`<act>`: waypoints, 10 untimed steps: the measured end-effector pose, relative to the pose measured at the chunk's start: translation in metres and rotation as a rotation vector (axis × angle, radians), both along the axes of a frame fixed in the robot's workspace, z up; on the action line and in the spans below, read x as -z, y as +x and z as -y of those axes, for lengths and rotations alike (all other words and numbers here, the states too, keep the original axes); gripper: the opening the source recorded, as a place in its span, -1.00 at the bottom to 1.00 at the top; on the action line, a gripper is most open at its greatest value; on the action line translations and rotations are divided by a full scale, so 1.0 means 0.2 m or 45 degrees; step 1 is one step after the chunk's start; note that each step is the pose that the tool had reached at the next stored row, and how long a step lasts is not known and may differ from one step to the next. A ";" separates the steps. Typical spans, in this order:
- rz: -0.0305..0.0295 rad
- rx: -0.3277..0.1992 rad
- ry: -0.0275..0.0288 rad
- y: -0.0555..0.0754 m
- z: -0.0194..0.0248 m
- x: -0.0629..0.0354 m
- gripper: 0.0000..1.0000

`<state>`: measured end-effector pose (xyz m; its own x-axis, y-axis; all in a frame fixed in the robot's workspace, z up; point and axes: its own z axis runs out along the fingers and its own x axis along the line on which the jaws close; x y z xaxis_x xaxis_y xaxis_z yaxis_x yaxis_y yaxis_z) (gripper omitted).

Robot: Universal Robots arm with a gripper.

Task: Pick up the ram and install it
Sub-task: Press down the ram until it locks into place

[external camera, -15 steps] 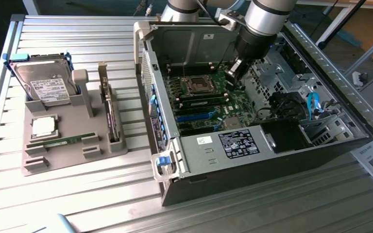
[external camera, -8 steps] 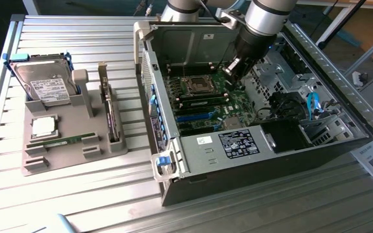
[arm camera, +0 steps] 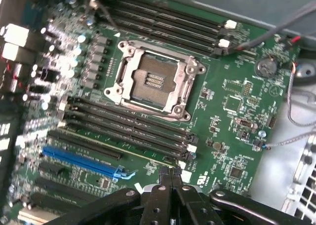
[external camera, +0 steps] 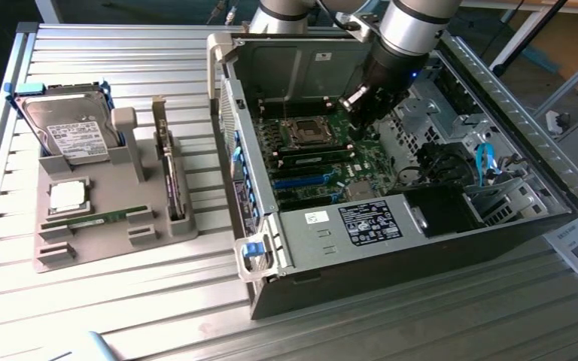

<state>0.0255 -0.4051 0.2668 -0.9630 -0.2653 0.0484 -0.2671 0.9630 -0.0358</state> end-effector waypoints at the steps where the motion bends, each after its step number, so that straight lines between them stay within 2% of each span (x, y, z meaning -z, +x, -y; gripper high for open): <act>1: 0.0000 0.029 0.0001 0.00 0.000 0.000 -0.79; 6: 0.0000 0.199 0.0000 0.00 0.000 0.000 -0.79; 10: 0.0000 0.289 0.0001 0.00 0.000 0.000 -0.79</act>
